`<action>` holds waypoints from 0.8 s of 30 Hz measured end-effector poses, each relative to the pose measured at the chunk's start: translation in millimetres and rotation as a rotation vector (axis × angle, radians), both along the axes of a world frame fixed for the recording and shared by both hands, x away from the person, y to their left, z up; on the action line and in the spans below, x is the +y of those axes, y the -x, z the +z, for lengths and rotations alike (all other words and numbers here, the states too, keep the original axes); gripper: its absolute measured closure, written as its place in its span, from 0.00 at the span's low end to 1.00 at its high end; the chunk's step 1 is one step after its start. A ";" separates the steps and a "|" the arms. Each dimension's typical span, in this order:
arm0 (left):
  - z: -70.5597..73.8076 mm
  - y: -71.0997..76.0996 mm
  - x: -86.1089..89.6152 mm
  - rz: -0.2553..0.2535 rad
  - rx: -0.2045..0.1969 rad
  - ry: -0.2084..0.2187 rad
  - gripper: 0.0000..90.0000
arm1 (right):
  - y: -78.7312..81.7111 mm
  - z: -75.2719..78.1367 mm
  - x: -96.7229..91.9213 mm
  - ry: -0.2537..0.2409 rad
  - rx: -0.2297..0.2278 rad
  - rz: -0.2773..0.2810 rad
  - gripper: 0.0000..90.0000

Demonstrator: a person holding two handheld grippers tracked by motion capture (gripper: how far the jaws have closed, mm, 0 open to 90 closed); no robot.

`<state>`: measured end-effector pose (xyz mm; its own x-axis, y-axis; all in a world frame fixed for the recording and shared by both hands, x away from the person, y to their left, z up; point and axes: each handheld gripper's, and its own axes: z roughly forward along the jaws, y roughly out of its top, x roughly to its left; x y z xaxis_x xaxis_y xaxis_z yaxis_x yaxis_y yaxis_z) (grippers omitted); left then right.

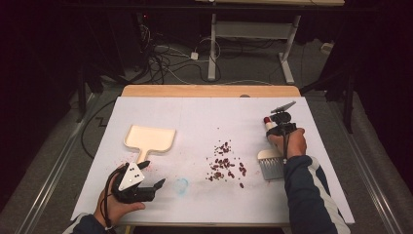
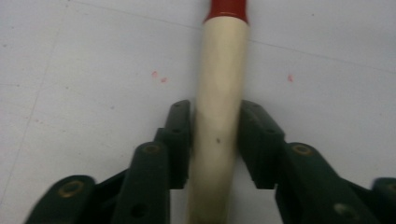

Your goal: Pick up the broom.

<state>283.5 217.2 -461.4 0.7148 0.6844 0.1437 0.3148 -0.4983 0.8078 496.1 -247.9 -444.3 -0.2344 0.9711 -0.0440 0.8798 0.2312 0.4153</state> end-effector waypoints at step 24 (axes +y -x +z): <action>7.4 1.2 -6.9 0.000 0.004 0.016 0.25 | 77.9 52.4 -32.4 -0.158 -0.469 0.109 0.78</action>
<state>282.3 210.4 -454.0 0.7151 0.6868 0.1300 0.3180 -0.4853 0.8145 418.2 -280.4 -391.9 -0.3254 0.9453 -0.0232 0.5640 0.2137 0.7976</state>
